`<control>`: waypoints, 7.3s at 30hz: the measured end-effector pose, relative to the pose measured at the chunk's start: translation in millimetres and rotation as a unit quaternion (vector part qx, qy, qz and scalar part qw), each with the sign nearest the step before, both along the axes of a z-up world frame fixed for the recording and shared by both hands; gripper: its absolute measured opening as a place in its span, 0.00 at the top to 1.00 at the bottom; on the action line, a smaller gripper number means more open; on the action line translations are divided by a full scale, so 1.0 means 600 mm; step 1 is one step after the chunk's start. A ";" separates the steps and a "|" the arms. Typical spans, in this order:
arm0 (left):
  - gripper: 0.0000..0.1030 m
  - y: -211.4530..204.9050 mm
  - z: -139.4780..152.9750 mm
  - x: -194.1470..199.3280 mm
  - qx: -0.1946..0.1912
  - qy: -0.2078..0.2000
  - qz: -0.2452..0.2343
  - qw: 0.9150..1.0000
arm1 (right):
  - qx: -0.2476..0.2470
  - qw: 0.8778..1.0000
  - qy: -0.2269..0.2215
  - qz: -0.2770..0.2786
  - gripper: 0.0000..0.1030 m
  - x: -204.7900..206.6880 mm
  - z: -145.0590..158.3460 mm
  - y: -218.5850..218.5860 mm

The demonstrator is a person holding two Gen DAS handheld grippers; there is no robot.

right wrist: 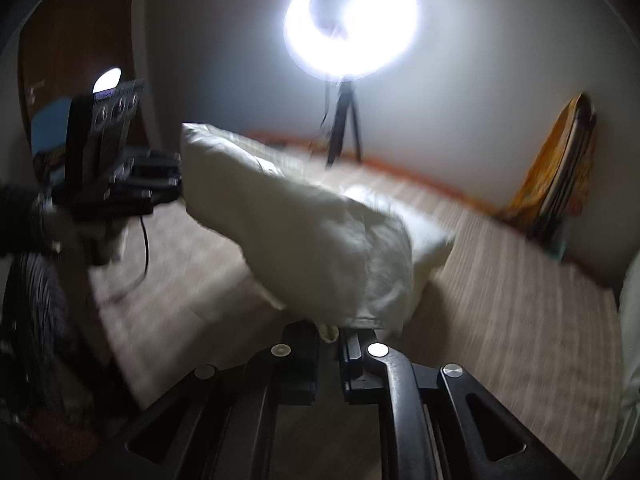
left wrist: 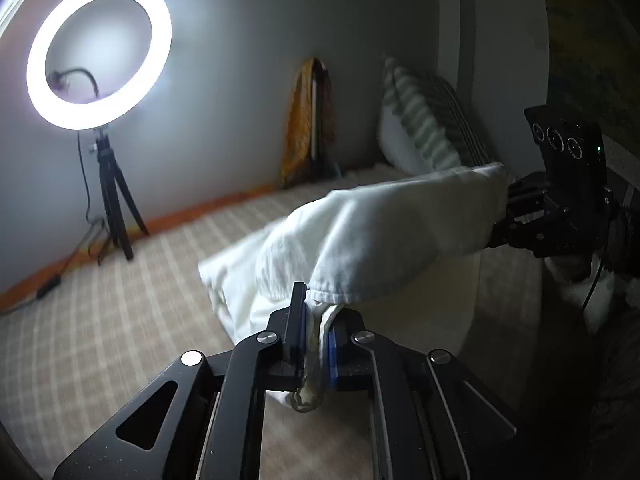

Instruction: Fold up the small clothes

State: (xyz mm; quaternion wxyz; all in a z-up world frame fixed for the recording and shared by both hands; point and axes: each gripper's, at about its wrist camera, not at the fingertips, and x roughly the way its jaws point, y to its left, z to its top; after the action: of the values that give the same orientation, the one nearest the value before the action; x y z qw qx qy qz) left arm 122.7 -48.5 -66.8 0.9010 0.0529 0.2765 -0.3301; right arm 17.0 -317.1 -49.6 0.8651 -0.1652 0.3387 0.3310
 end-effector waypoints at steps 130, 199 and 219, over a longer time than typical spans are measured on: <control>0.46 0.094 -0.099 0.037 -0.151 0.242 0.113 0.952 | 0.133 0.962 0.193 -0.142 0.61 0.374 -0.041 0.070; 0.94 0.010 -0.109 0.126 -0.167 0.272 0.118 0.940 | 0.161 0.949 0.212 -0.166 0.95 0.155 -0.115 0.004; 0.94 -0.214 0.017 0.225 -0.169 0.171 0.030 0.970 | 0.061 0.975 0.050 -0.208 0.96 0.214 0.076 -0.148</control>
State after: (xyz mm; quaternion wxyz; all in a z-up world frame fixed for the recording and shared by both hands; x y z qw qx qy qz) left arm 257.8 -176.8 -56.6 0.8459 -0.1653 0.3683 -0.3486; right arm 145.6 -406.1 -3.7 0.9053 -0.0216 0.3880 0.1716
